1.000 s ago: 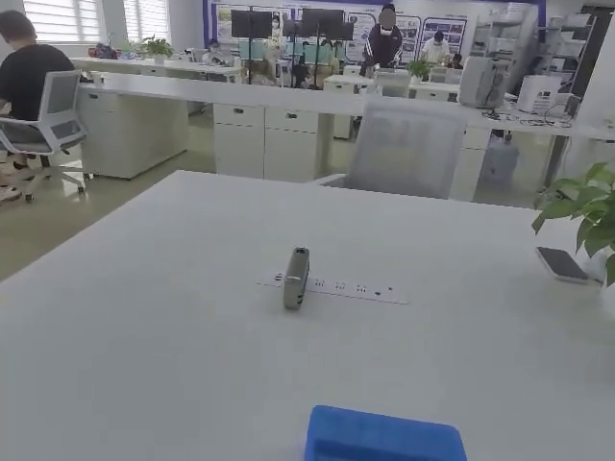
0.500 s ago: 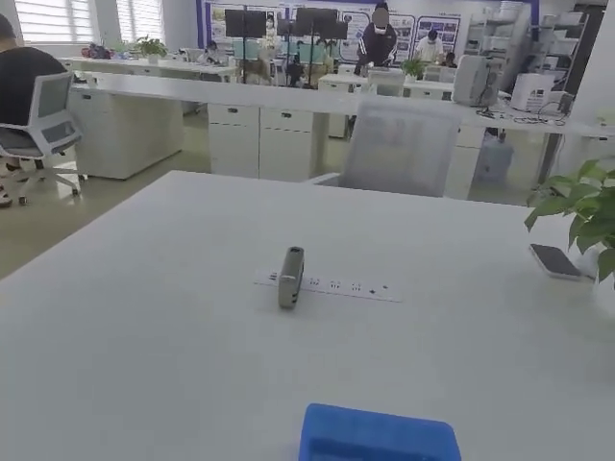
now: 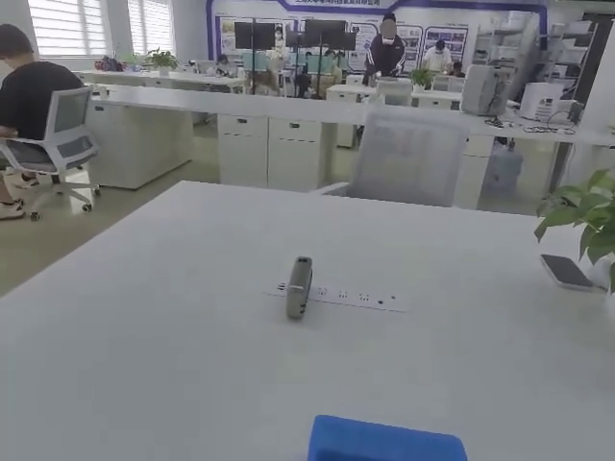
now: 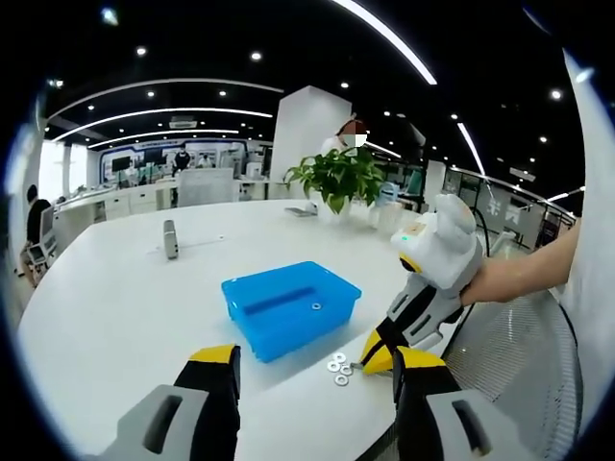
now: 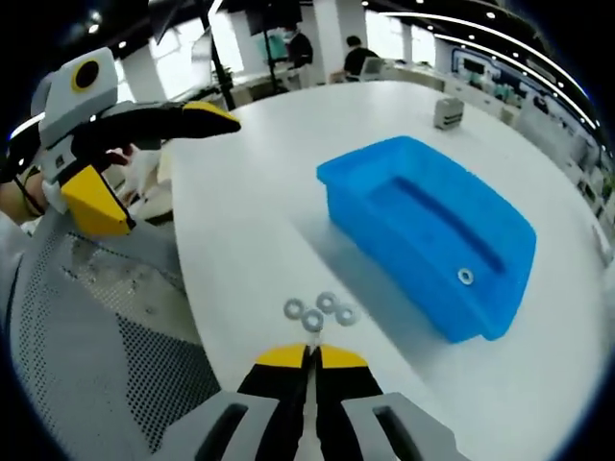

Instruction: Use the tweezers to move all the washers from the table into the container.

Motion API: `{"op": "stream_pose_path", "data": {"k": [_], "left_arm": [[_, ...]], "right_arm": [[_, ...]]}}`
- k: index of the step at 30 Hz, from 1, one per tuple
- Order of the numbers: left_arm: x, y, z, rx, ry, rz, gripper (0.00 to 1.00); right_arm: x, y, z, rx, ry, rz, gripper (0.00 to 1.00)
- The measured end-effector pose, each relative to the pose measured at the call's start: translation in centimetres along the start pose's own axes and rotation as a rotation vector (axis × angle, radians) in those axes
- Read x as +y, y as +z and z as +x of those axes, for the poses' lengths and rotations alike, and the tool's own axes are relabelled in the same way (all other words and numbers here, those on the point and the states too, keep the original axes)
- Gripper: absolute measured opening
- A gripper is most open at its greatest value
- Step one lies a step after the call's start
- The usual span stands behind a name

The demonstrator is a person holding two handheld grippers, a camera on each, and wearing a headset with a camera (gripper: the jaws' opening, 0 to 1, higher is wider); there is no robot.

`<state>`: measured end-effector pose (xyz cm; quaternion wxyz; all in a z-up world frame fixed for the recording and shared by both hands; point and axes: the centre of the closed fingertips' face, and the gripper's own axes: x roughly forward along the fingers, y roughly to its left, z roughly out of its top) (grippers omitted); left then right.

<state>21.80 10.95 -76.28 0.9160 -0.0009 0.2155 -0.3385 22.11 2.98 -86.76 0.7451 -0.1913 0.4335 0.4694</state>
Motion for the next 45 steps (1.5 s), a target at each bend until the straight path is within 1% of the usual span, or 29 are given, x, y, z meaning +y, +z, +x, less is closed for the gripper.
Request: {"op": "stream_pose_path", "data": {"k": [2, 3, 4, 5, 6, 7, 9, 10, 11, 12, 13, 15, 16, 17, 18, 21, 23, 25, 26, 27, 28, 29, 30, 35, 38, 39, 41, 44, 45], "left_arm": [[-0.7, -0.4, 0.0, 0.025, -0.05, -0.026, 0.55], [-0.8, -0.5, 0.0, 0.03, -0.059, -0.027, 0.51], [-1.1, -0.5, 0.0, 0.035, -0.079, -0.021, 0.45], [-1.3, -0.6, 0.0, 0.043, -0.092, -0.02, 0.41], [-1.7, -0.7, -0.1, 0.052, -0.116, -0.018, 0.37], [-2.0, -0.7, -0.1, 0.055, -0.139, -0.016, 0.32], [-2.7, -0.6, -0.1, 0.065, -0.188, -0.027, 0.24], [-3.2, -0.6, -0.2, 0.075, -0.226, -0.031, 0.19], [-3.4, -0.6, -0.3, 0.086, -0.247, -0.021, 0.16], [-3.5, -0.6, -0.2, 0.094, -0.259, 0.0, 0.12], [-3.6, -0.5, -0.2, 0.106, -0.278, 0.033, 0.07], [-4.0, 0.4, 0.1, 0.097, -0.315, 0.074, 0.01], [-4.0, 0.7, 0.2, 0.091, -0.325, 0.075, 0.0], [-4.3, 1.1, 0.4, 0.087, -0.351, 0.076, 0.0], [-4.4, 1.3, 0.5, 0.086, -0.363, 0.077, 0.0], [-4.2, 1.2, 1.2, 0.1, -0.379, 0.1, 0.0], [-4.2, 1.1, 1.5, 0.104, -0.398, 0.111, 0.0], [-4.8, 0.8, 1.5, 0.123, -0.444, 0.128, 0.03], [-5.1, 0.6, 1.4, 0.137, -0.468, 0.148, 0.05], [-5.3, 0.4, 1.5, 0.145, -0.475, 0.183, 0.05], [-5.4, 0.3, 1.5, 0.15, -0.476, 0.192, 0.04], [-5.5, 0.2, 1.4, 0.162, -0.481, 0.223, 0.04], [-5.8, 0.2, 1.4, 0.158, -0.486, 0.239, 0.04], [-6.2, 0.2, 1.2, 0.16, -0.513, 0.23, 0.01], [-6.5, 0.0, 1.2, 0.163, -0.524, 0.247, 0.0], [-6.6, -0.1, 1.2, 0.172, -0.531, 0.256, 0.0], [-6.9, -0.1, 1.1, 0.172, -0.542, 0.277, 0.0], [-7.1, 0.0, 1.3, 0.177, -0.541, 0.296, 0.0], [-7.1, 0.1, 1.4, 0.179, -0.54, 0.303, 0.0]], "right_arm": [[0.1, 0.0, 0.0, -0.01, 0.008, -0.01, 0.0], [0.1, 0.1, -0.2, -0.03, 0.004, -0.023, 0.0], [0.0, 0.0, -0.3, -0.03, -0.001, -0.021, 0.0], [0.1, 0.1, -0.7, -0.055, 0.005, -0.023, 0.0], [0.4, 0.8, -0.8, -0.102, 0.028, -0.024, 0.0], [0.6, 1.4, -1.3, -0.151, 0.035, -0.015, 0.0], [0.8, 1.7, -1.8, -0.203, 0.053, -0.032, 0.0], [0.7, 2.0, -2.2, -0.23, 0.053, -0.045, 0.0], [0.8, 2.1, -2.4, -0.241, 0.056, -0.051, 0.0], [1.1, 2.7, -2.9, -0.284, 0.073, -0.068, 0.0], [1.4, 3.0, -3.4, -0.31, 0.089, -0.072, 0.0], [2.1, 4.2, -4.4, -0.389, 0.131, -0.095, 0.0], [2.4, 4.6, -4.7, -0.407, 0.141, -0.103, 0.0], [2.5, 4.9, -5.2, -0.424, 0.146, -0.115, 0.0], [2.9, 5.6, -5.7, -0.459, 0.155, -0.143, 0.0], [3.9, 6.2, -6.5, -0.49, 0.202, -0.18, 0.0], [4.5, 6.4, -6.7, -0.492, 0.219, -0.203, 0.0], [5.0, 6.5, -6.6, -0.486, 0.222, -0.217, 0.0], [5.0, 6.5, -6.6, -0.487, 0.222, -0.22, 0.0], [5.1, 6.5, -6.6, -0.486, 0.229, -0.226, 0.0], [5.2, 6.5, -6.6, -0.484, 0.236, -0.232, 0.0], [5.6, 6.4, -6.6, -0.478, 0.248, -0.246, 0.0], [5.9, 6.4, -6.5, -0.473, 0.261, -0.257, 0.0], [6.2, 6.0, -6.7, -0.463, 0.262, -0.282, 0.0], [6.2, 5.8, -6.8, -0.46, 0.264, -0.274, 0.0], [6.2, 5.7, -6.9, -0.456, 0.268, -0.264, 0.0], [6.1, 5.0, -6.5, -0.425, 0.27, -0.241, 0.0], [5.5, 2.9, -5.2, -0.316, 0.249, -0.235, 0.05], [5.2, 1.7, -4.2, -0.26, 0.245, -0.24, 0.08]]}}
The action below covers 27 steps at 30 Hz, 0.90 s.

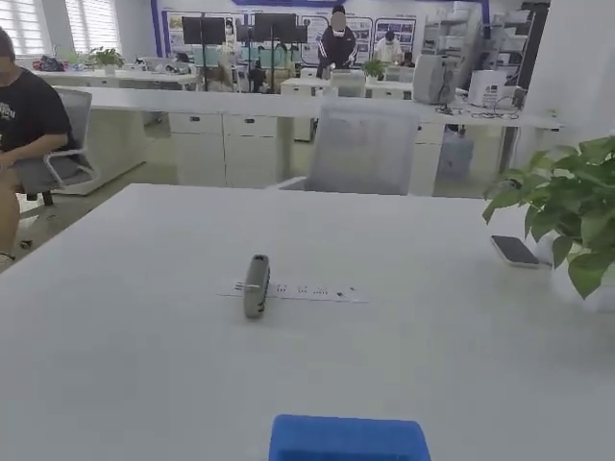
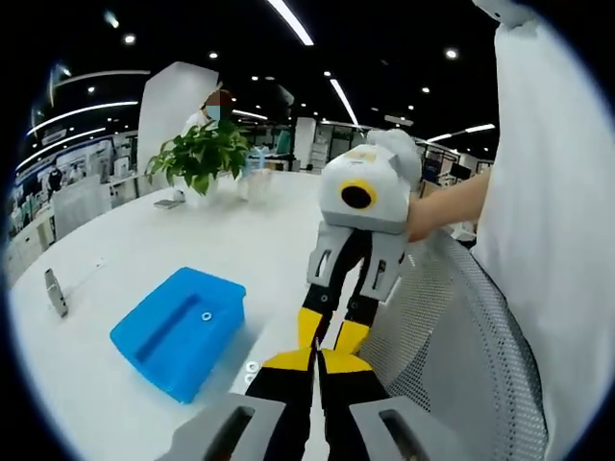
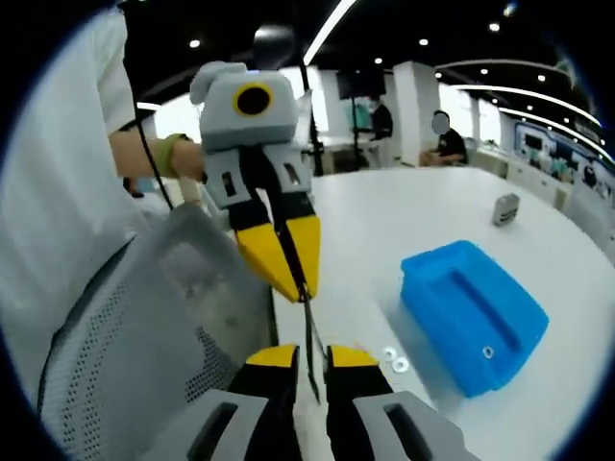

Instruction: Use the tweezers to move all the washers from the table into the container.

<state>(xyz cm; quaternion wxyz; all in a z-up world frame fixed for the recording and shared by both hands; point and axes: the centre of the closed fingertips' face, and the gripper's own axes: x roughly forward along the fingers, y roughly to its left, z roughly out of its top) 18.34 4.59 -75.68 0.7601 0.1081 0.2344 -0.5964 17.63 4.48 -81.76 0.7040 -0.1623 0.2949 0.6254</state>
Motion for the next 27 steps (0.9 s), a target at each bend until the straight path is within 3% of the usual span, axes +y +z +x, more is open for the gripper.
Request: {"op": "stream_pose_path", "data": {"k": [2, 3, 4, 6, 7, 15, 27], "left_arm": [[0.0, 0.1, 0.1, 0.004, -0.005, 0.009, 0.0], [-0.1, 0.1, 0.1, 0.008, -0.01, 0.009, 0.0], [0.0, 0.1, 0.1, 0.014, -0.012, 0.022, 0.0], [0.3, 0.0, -0.1, 0.033, 0.0, 0.042, 0.0], [0.3, 0.2, -0.3, 0.034, 0.0, 0.045, 0.0], [1.7, 0.6, -1.2, 0.063, 0.048, 0.099, 0.0], [2.8, 0.2, -1.1, 0.097, 0.057, 0.123, 0.0]], "right_arm": [[-0.7, -1.8, 0.9, 0.077, -0.02, -0.062, 0.08], [-0.8, -1.2, 1.2, 0.041, -0.033, -0.097, 0.07], [-0.6, -0.7, 1.6, 0.022, -0.023, -0.049, 0.06], [-0.8, -0.4, 1.6, 0.019, -0.015, -0.039, 0.06], [-1.3, -0.1, 1.7, 0.002, -0.041, -0.055, 0.06], [-2.7, 1.6, 2.5, -0.019, -0.092, -0.11, 0.07], [-3.3, 2.0, 3.5, -0.045, -0.05, -0.056, 0.07]]}}
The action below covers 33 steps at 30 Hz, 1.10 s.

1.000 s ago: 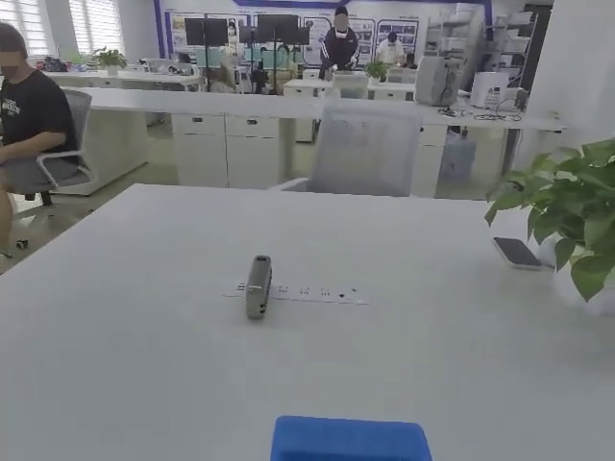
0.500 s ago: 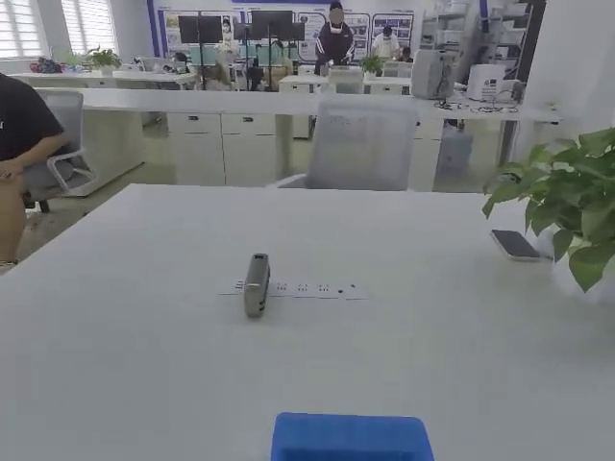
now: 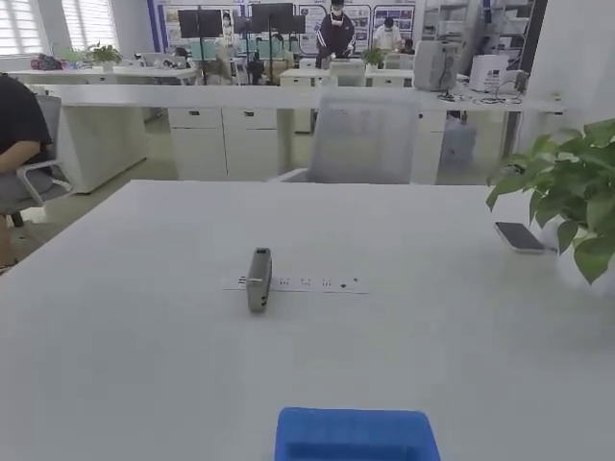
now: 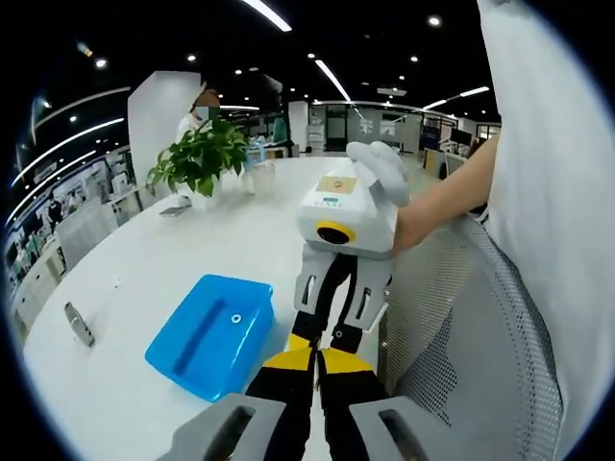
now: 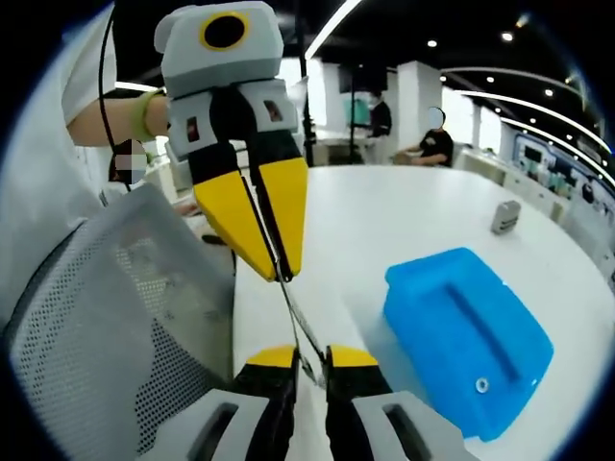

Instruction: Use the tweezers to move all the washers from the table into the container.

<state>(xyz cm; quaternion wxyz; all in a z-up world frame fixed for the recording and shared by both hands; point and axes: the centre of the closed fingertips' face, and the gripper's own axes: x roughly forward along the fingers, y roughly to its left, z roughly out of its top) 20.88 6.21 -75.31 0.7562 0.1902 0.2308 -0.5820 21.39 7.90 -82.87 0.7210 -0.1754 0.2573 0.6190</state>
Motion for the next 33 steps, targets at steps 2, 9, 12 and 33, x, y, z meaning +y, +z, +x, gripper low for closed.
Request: {"op": "stream_pose_path", "data": {"k": [2, 9, 12, 33], "left_arm": [[0.3, 0.2, 0.1, -0.026, 0.0, -0.034, 0.0], [0.9, 0.3, 0.2, -0.03, 0.001, -0.061, 0.0], [0.7, 0.1, 0.3, -0.023, -0.017, -0.075, 0.0], [3.1, -3.1, -5.2, -0.351, 0.458, -0.579, 0.8]], "right_arm": [[-0.2, -0.2, 0.1, -0.001, -0.003, 0.016, 0.07], [0.0, 0.2, 0.0, -0.007, 0.023, 0.095, 0.13], [0.2, 0.5, -0.1, -0.023, 0.049, 0.153, 0.17], [-2.6, 1.2, -3.3, -0.231, -0.007, 0.586, 0.04]]}}
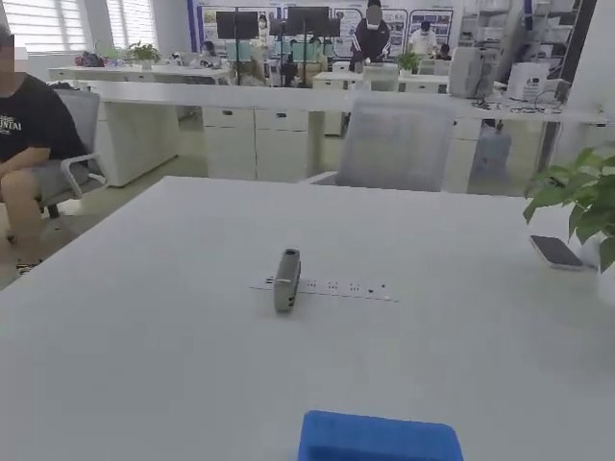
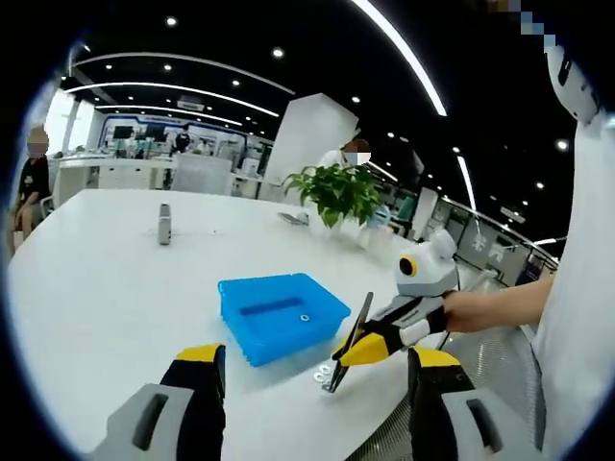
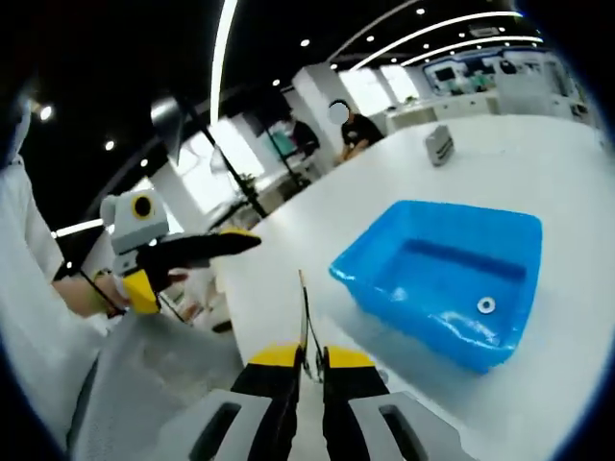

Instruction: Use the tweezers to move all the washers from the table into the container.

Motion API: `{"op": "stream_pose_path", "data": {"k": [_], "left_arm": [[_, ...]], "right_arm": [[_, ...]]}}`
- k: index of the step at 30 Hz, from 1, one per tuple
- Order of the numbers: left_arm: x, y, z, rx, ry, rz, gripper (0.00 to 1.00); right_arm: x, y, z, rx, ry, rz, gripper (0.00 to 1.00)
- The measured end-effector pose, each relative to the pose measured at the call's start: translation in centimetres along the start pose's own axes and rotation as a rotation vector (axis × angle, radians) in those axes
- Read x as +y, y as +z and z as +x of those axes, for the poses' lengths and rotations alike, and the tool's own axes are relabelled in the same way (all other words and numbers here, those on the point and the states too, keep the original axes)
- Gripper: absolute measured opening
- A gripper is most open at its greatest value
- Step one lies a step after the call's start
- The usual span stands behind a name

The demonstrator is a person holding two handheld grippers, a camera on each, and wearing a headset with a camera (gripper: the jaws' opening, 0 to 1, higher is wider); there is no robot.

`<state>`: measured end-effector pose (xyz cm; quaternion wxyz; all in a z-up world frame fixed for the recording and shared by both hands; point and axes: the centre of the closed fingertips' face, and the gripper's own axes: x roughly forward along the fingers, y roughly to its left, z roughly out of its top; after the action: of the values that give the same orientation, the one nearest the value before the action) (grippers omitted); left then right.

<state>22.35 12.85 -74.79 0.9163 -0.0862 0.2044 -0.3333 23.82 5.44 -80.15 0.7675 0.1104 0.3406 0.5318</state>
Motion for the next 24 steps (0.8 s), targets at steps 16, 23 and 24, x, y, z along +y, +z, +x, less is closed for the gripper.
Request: {"op": "stream_pose_path", "data": {"k": [16, 23, 24], "left_arm": [[1.1, 0.7, -0.1, -0.127, 0.128, 0.104, 0.99], [1.6, 0.5, -0.2, -0.14, 0.119, 0.014, 0.99], [1.5, 0.3, -0.1, -0.13, 0.122, 0.024, 0.99]], "right_arm": [[0.0, 2.0, -2.8, -0.029, -0.043, 0.0, 0.05], [-0.1, 4.2, -3.9, -0.042, -0.07, -0.061, 0.05], [-0.2, 4.8, -4.0, -0.051, -0.077, -0.071, 0.05]]}}
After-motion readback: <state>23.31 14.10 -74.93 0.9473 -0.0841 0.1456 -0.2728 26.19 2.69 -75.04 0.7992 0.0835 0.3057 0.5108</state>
